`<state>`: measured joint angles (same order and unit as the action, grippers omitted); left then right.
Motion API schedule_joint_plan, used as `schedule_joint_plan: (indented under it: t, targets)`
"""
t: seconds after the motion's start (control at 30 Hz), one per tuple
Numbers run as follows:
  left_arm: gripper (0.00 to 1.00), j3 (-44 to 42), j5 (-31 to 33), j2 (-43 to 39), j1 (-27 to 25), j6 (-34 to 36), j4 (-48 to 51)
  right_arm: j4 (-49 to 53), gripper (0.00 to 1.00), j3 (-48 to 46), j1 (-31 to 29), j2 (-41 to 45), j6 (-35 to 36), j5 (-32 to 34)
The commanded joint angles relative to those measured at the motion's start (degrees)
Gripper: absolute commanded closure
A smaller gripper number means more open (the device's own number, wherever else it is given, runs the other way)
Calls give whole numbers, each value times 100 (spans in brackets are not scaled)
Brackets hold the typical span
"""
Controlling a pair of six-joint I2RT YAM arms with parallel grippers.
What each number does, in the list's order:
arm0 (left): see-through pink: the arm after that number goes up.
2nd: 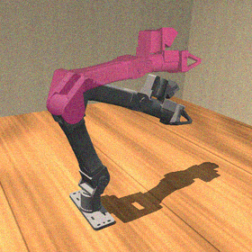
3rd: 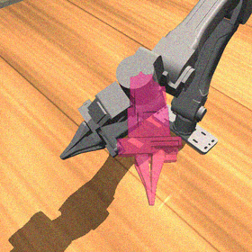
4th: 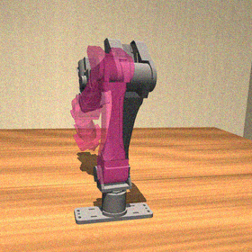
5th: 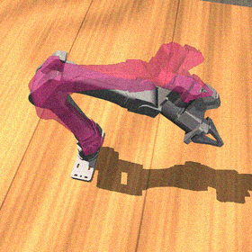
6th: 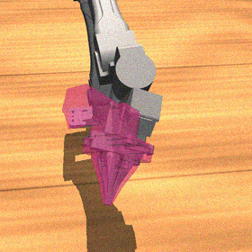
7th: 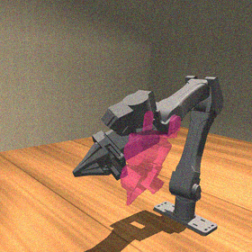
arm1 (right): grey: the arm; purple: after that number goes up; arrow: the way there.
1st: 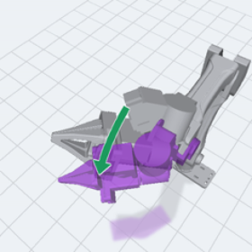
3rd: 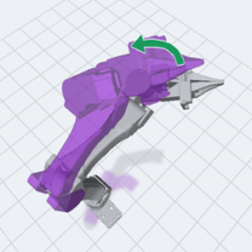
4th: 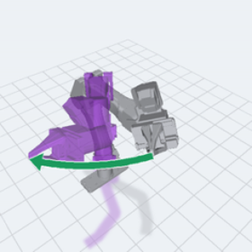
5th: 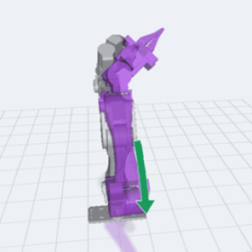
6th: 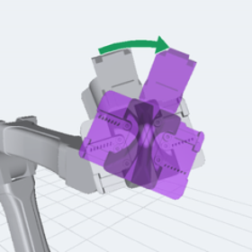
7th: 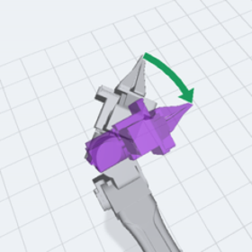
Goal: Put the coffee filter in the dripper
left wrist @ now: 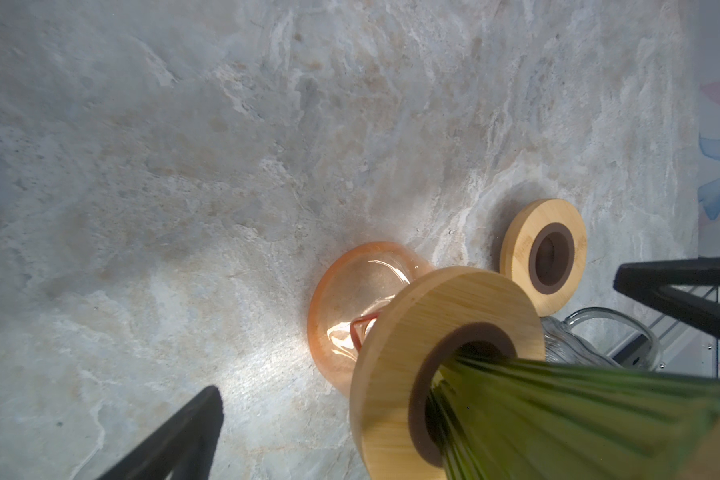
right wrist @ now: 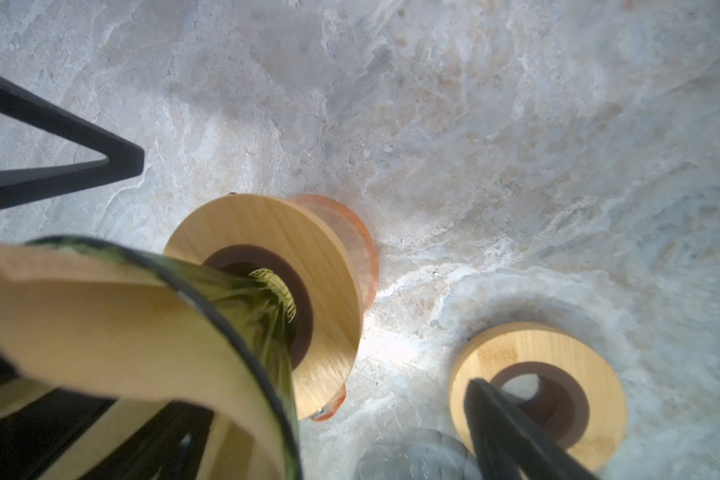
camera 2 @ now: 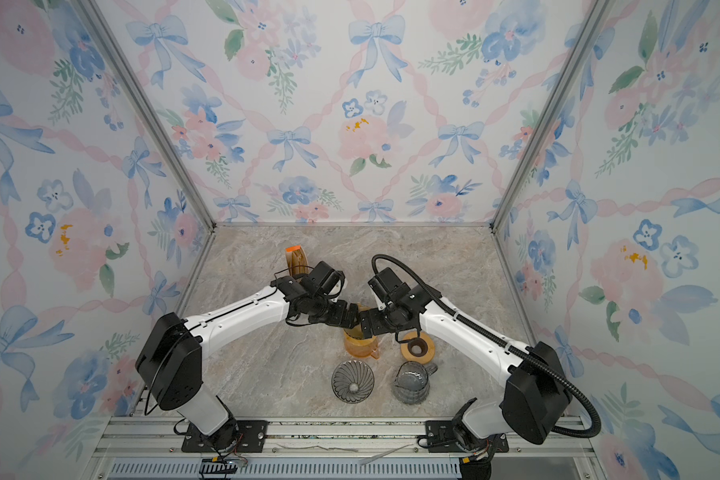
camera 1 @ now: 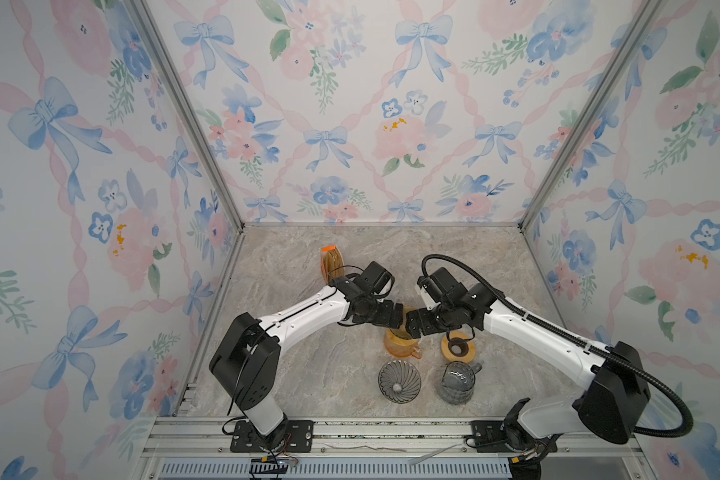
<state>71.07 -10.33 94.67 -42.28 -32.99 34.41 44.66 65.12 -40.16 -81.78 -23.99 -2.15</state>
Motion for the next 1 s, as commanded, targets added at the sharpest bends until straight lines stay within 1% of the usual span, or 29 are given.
schedule_joint_plan:
  t: [0.0, 0.2, 0.47, 0.73, 0.97]
  targets:
    - [2, 37, 4, 51, 49, 126, 101, -145, 4, 119, 120, -123, -88, 4]
    - [2, 65, -75, 0, 53, 124, 101, -374, 4, 12, 209, -323, -114, -87]
    - [2, 40, -338, -314, 53, 203, 117, -519, 4, -52, 386, -538, -159, -226]
    - [2, -31, -194, -620, 80, 265, 342, -555, 4, -43, 430, -646, -150, -356]
    - [2, -99, 82, -532, 132, 328, 461, -556, 4, -61, 430, -538, -117, -417]
